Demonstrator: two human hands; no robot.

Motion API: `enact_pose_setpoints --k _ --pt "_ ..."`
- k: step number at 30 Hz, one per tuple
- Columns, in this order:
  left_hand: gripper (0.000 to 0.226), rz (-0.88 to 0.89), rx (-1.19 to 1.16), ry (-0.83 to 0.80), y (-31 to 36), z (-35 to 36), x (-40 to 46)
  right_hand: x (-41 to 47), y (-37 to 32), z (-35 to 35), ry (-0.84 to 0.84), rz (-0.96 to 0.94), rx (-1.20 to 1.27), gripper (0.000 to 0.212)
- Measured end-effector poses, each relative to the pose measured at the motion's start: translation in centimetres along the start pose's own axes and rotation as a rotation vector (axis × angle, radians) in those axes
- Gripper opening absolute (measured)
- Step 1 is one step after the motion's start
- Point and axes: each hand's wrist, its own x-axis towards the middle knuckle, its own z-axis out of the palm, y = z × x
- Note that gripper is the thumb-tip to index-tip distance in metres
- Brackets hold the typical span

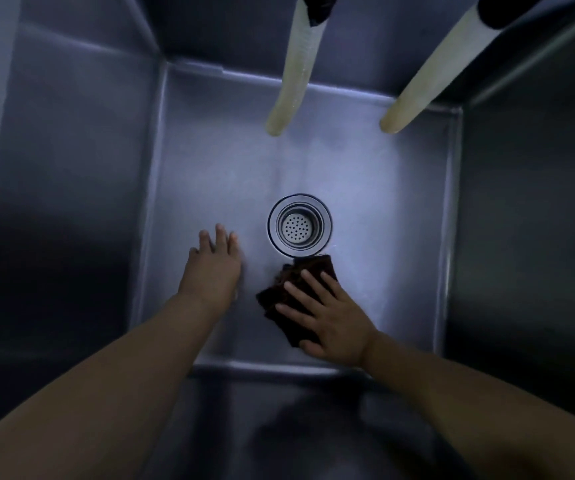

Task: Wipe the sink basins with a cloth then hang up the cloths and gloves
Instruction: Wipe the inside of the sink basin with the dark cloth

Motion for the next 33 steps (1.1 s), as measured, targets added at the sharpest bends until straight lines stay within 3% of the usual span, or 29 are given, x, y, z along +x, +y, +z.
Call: enact_pose_setpoints --k 8,17,24,33 --pt "0.099 0.015 -0.003 -0.011 -0.2 0.1 0.2 -2.0 7.2 -1.2 0.021 0.257 -0.045 0.074" --pt "0.097 0.029 0.000 -0.020 -0.6 0.1 0.2 6.5 12.5 -3.5 0.118 0.706 -0.012 0.074" --pt "0.074 0.032 -0.023 0.019 -0.5 0.2 0.5 18.3 12.9 -4.2 0.130 0.647 -0.013 0.074" --pt "0.077 0.015 0.001 0.055 -0.3 1.0 0.9 30.2 7.7 -4.6 0.066 0.436 -0.073 0.072"
